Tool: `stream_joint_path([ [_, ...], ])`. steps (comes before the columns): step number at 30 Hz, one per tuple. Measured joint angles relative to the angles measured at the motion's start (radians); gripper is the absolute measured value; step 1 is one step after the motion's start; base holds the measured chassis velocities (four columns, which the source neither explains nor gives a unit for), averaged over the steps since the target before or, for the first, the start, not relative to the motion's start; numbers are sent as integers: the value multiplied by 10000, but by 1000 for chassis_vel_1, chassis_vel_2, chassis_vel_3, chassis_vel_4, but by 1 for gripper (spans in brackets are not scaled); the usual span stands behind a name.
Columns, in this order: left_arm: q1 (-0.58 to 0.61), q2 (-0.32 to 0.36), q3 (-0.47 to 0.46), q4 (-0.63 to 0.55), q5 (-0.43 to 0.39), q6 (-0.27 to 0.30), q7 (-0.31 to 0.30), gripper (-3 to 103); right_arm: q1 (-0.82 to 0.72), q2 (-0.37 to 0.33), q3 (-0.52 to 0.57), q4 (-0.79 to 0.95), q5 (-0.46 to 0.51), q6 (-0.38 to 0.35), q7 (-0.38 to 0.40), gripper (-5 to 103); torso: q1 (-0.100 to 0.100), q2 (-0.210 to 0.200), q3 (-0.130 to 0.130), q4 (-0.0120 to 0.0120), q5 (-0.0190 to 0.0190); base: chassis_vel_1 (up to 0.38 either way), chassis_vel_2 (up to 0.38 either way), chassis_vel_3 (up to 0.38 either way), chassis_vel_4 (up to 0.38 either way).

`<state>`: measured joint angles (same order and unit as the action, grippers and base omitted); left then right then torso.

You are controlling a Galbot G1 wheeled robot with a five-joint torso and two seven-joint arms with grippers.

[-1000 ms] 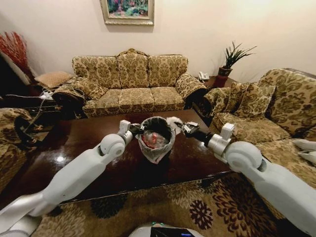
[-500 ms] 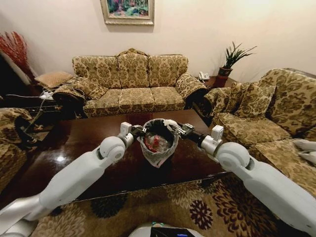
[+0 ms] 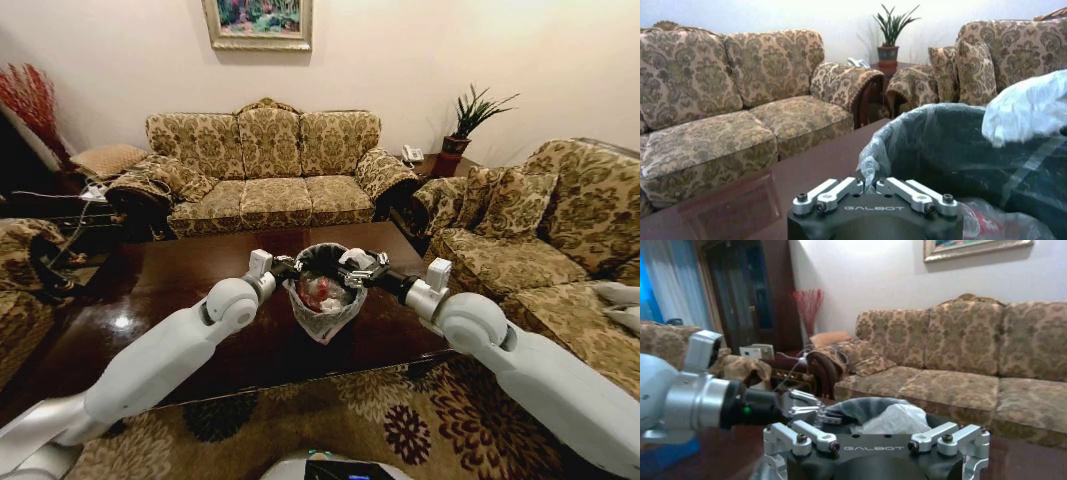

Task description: Move to the front of the table and place the trash on the table into the trash bin.

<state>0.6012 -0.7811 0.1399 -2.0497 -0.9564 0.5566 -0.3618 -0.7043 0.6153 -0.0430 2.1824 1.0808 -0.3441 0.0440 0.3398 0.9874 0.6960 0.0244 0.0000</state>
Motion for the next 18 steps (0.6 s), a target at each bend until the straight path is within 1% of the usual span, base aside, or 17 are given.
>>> stream_joint_path([
  [1,0,0,0,0,0,0,0,4,0,0,0,0,0,0,0,100,0,0,0,0,0,0,0,0,0],
  [4,0,-28,0,-3,0,3,-3,4,450,124,-550,-140,70,111,-120,100,0,0,0,2,-2,0,0,0,0],
  [8,25,-27,0,-4,2,6,-13,4,811,182,-930,-238,127,178,-261,100,0,0,0,2,-1,0,0,0,0],
  [13,34,-52,0,-4,8,6,-13,4,1116,247,-1212,-487,187,181,-318,100,0,0,0,1,-1,0,0,0,0],
  [18,-6,-89,6,38,12,6,-14,4,1409,299,-1539,-476,621,-32,-333,100,1,0,0,1,-1,0,0,0,0],
])
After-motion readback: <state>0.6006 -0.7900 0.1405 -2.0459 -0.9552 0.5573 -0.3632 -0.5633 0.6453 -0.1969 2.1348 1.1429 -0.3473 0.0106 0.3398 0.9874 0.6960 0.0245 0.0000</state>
